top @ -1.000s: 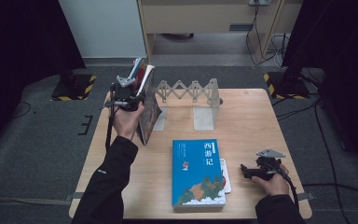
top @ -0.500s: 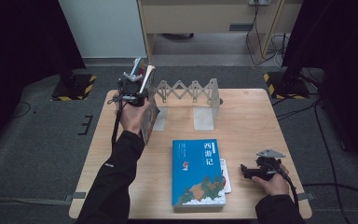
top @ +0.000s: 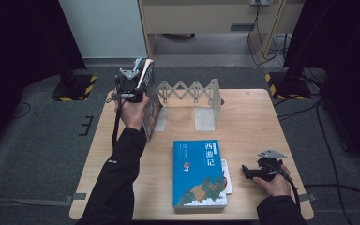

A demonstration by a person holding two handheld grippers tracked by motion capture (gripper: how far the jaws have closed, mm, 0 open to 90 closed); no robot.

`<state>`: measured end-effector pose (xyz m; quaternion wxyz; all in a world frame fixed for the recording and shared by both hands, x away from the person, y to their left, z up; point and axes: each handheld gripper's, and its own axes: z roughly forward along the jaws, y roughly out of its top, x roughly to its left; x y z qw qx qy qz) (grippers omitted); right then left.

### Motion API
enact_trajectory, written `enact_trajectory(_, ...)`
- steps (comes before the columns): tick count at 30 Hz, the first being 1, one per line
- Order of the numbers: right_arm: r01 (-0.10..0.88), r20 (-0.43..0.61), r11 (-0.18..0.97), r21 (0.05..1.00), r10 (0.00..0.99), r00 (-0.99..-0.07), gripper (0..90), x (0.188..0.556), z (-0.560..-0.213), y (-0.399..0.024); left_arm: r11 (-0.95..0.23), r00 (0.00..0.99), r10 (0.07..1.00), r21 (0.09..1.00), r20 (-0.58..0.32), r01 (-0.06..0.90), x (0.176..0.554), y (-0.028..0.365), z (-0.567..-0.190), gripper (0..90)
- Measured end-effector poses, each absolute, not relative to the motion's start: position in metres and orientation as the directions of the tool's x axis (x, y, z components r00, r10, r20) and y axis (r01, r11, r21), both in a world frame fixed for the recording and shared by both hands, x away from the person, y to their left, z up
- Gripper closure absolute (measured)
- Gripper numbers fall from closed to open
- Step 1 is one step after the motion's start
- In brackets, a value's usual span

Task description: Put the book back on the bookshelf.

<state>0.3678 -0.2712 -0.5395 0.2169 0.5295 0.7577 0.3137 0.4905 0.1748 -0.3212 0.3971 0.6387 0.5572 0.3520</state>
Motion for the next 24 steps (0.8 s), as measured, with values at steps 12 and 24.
enact_trajectory(12,0.667,0.004,0.242,0.705,0.939,-0.345,0.4,0.368,-0.54,-0.271,-0.045,0.082,0.997,0.899,0.01,0.437,0.505,0.17,-0.334,82.2)
enact_trajectory(24,0.667,0.004,0.242,0.705,0.939,-0.344,0.4,0.368,-0.539,-0.271,-0.091,0.069,0.995,0.901,0.068,0.423,0.504,0.171,-0.338,80.8)
